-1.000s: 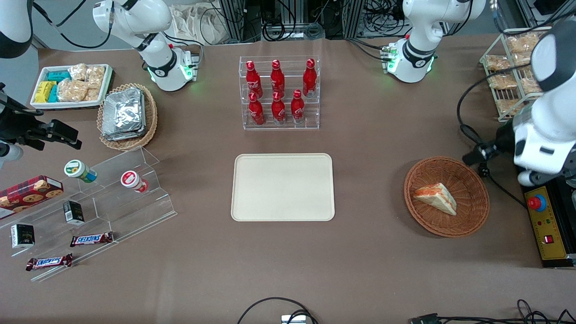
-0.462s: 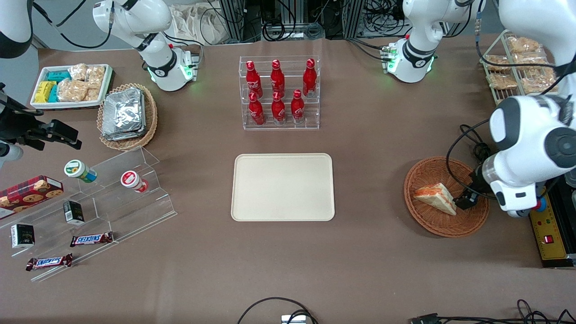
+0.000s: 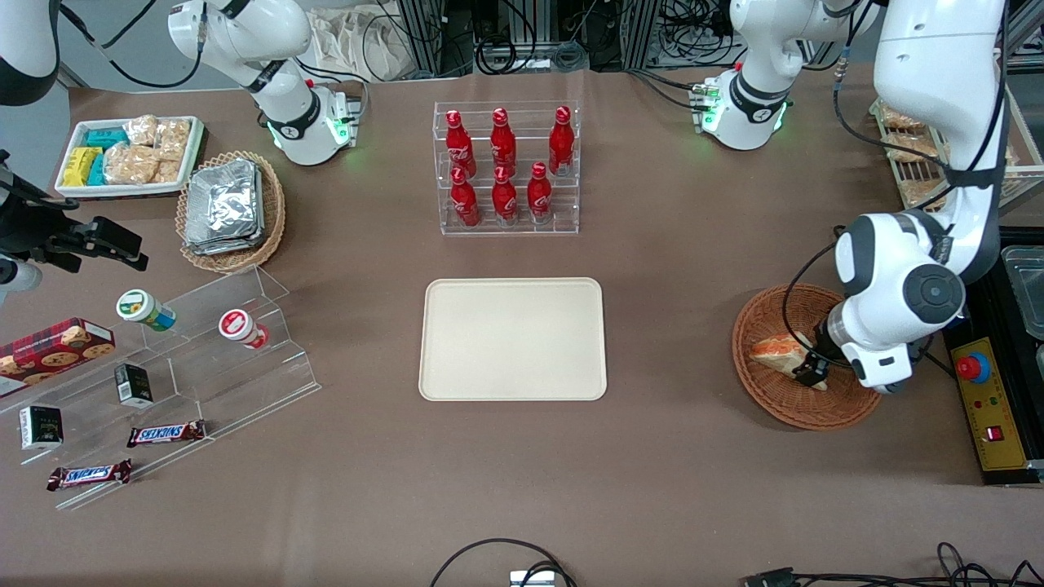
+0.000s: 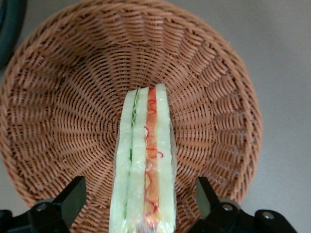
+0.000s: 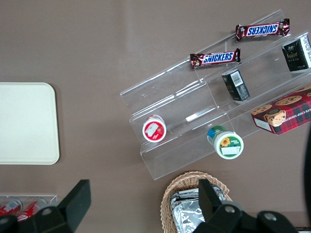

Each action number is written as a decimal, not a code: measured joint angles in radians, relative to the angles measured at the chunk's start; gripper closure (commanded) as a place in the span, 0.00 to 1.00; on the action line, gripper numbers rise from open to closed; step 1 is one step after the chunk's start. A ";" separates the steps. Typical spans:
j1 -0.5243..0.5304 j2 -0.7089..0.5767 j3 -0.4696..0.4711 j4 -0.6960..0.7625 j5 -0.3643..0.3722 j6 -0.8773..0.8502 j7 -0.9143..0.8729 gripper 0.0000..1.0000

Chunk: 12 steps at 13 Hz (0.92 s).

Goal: Place sandwich from basket to tray
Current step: 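Close the left gripper on the sandwich's crust edge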

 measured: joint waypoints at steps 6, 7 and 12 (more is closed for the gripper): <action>-0.001 0.026 -0.005 -0.017 0.000 0.036 -0.026 1.00; -0.001 0.026 -0.007 -0.016 0.000 0.037 -0.026 1.00; -0.002 0.001 -0.024 0.002 0.090 -0.048 -0.024 1.00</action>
